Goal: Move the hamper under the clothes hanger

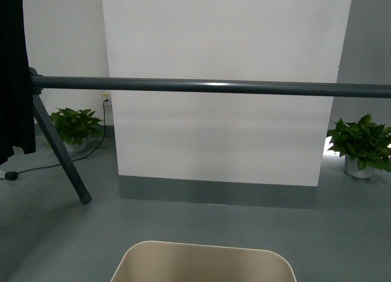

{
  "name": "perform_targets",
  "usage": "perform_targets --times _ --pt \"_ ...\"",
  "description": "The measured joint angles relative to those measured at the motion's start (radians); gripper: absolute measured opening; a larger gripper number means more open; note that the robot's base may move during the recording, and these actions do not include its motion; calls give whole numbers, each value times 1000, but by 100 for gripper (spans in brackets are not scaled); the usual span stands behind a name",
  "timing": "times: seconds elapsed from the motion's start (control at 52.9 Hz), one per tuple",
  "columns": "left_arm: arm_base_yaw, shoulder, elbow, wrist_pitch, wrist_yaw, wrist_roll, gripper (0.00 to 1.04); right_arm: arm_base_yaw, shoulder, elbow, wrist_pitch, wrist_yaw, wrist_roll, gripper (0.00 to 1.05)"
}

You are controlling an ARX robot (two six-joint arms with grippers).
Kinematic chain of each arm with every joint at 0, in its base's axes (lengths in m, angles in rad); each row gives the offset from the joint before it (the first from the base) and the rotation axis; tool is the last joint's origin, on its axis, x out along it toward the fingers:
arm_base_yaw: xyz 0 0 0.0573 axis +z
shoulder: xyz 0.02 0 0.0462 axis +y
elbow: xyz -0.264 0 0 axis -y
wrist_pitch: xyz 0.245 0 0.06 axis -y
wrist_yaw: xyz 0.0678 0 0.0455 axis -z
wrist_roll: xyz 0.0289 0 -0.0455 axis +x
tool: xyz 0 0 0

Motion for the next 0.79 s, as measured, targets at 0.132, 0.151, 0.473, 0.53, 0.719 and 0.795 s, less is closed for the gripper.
perform_targets --times 0.132,0.151,0.473,0.53,0.719,0.795 --pt "0 -72 0 -69 0 0 3 0 -82 0 -76 0 0 2" --pt "0 -78 0 -75 0 0 3 0 -89 0 -82 0 0 2" --pt "0 -198 0 -188 0 0 3 0 -220 0 -206 0 0 2" --pt "0 -215 0 -204 0 0 3 0 -238 0 -222 0 0 2" --pt "0 -280 0 -269 0 0 3 0 -311 0 -294 0 0 2" --pt "0 -299 0 -287 0 0 3 0 -333 0 -316 0 0 2"
